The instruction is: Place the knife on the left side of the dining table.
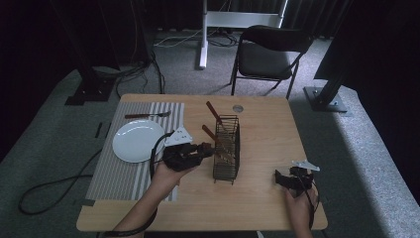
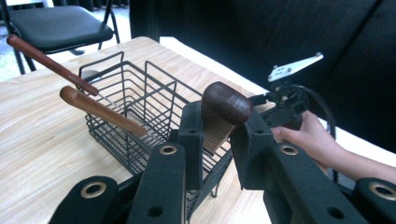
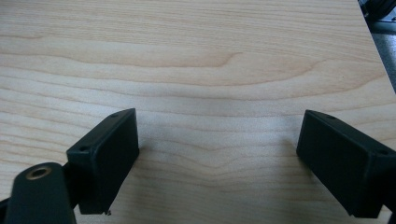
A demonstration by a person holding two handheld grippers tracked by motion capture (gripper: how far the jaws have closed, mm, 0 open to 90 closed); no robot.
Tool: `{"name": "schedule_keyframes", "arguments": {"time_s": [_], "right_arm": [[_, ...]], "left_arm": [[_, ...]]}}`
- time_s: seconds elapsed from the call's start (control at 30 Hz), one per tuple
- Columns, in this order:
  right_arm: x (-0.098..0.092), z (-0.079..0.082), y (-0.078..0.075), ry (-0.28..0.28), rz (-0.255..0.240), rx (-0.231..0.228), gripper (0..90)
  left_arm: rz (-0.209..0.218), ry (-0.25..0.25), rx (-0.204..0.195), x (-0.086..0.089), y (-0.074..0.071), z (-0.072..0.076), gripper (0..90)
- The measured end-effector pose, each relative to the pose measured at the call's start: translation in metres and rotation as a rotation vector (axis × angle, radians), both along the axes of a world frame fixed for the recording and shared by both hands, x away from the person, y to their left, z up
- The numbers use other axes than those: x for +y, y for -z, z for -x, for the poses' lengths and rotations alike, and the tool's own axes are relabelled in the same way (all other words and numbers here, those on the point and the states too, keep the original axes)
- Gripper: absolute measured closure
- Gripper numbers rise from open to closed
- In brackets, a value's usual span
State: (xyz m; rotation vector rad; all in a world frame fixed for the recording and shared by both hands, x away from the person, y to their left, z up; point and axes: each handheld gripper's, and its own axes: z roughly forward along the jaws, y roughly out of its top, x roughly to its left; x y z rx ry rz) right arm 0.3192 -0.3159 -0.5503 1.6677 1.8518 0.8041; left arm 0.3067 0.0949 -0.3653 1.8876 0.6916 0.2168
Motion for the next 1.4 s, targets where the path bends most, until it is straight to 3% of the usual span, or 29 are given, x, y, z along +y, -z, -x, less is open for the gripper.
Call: {"name": "schedule_keyframes", "arguments": {"time_s": [0.57, 0.8, 0.87, 1.1, 1.4], "right_arm": [[0.000, 0.000, 0.000, 0.000, -0.001, 0.000, 12.2], [0.000, 0.000, 0.000, 0.001, -0.001, 0.000, 12.2], [0.000, 0.000, 0.000, 0.000, -0.001, -0.001, 12.2], [0.000, 0.000, 0.000, 0.000, 0.000, 0.000, 12.1], [0.000, 0.000, 0.000, -0.001, -0.001, -0.002, 12.1]], "left_arm": [[0.064, -0.011, -0.066, 0.033, -0.040, 0.014, 75.4], [0.071, -0.049, -0.082, 0.051, -0.048, 0.016, 75.4], [0.056, -0.054, -0.090, 0.056, -0.049, 0.019, 75.4], [0.070, -0.105, -0.086, 0.081, -0.041, 0.023, 75.4], [0.053, -0.157, -0.023, 0.112, -0.009, 0.025, 75.4]]}}
